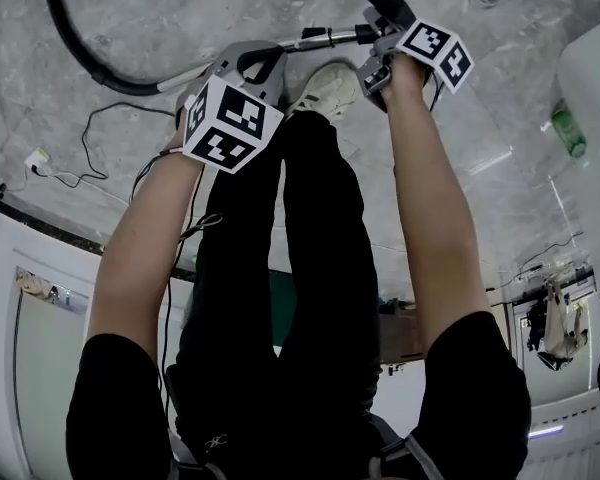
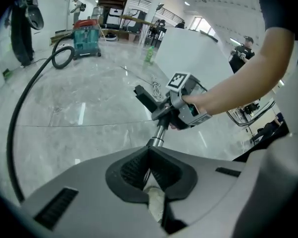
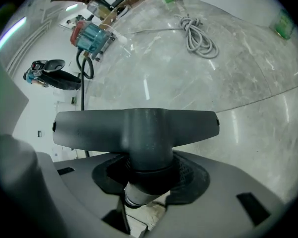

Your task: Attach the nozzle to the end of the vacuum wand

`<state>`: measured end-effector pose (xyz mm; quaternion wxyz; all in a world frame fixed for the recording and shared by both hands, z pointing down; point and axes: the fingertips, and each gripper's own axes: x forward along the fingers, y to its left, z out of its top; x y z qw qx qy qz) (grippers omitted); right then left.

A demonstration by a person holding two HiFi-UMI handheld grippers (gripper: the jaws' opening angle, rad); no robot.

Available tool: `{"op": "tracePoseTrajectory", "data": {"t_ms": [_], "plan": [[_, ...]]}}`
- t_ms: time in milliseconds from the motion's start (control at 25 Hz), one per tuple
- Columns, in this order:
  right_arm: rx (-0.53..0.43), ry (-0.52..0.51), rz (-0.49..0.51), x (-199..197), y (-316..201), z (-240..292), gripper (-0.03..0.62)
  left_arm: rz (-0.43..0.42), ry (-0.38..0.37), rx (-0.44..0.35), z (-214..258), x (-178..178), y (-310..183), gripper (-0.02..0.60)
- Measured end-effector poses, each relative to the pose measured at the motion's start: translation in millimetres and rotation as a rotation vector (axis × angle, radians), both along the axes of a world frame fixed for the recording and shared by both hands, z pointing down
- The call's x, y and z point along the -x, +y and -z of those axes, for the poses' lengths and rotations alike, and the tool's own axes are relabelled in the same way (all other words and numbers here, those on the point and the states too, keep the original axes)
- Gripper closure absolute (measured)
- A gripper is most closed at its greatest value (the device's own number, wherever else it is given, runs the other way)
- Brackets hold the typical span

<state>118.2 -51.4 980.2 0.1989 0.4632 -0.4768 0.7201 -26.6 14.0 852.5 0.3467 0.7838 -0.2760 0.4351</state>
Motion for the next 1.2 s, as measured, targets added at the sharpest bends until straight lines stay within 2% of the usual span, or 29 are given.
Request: {"op": "tracePoseTrajectory", "data": {"t_ms": [120, 280, 400, 520, 760, 800, 880, 920, 1080, 1120, 1160, 1200], "plan": [[-0.009, -0.024, 0.016, 6.2, -2.0, -23.2, 0.404, 0.029, 0.042, 0.040, -16.8, -0.3, -5.2, 0.569], [-0.041, -0.042, 0.038, 37.1, -14.6, -42.6, 0.402, 0.037, 0.085, 0.063, -34.4, 3.4, -18.7, 0.571], [-0.037, -0.042, 0.068, 53.8, -8.9, -55.7, 0.402, 0.050, 0.091, 0.080, -43.1, 2.3, -19.6, 0.571], [-0.043, -0.045, 0.088, 61.3, -9.3, -68.2, 0.401, 0.058, 0.095, 0.062, -49.3, 4.7, -32.5, 0.571], [0.020, -0.008, 0.117, 60.8, -0.1, -90.8, 0.388, 0.054, 0.096, 0.086, -61.7, 21.5, -31.9, 0.571], [0.029, 0.019, 0.136, 59.9, 1.4, -90.3, 0.376, 0.054, 0.095, 0.092, -59.1, 23.9, -29.3, 0.571], [0.041, 0.081, 0.190, 58.5, 6.6, -85.0, 0.258, 0.056, 0.093, 0.100, -50.0, 27.7, -24.2, 0.571], [0.043, 0.107, 0.213, 57.0, 10.1, -79.2, 0.229, 0.057, 0.092, 0.100, -42.9, 28.9, -22.5, 0.570], [0.014, 0.128, 0.242, 48.8, 26.4, -20.8, 0.227, 0.066, 0.069, 0.080, 3.5, 33.5, -19.5, 0.571], [-0.013, 0.150, 0.265, 44.8, 28.4, 2.3, 0.245, 0.070, 0.053, 0.072, 17.4, 35.6, -20.3, 0.571], [-0.050, 0.202, 0.308, 38.2, 29.2, 26.6, 0.439, 0.075, 0.035, 0.064, 31.8, 37.7, -21.7, 0.571], [-0.092, 0.262, 0.360, 31.4, 29.1, 51.0, 0.580, 0.086, 0.022, 0.055, 46.8, 39.4, -24.2, 0.571]]}}
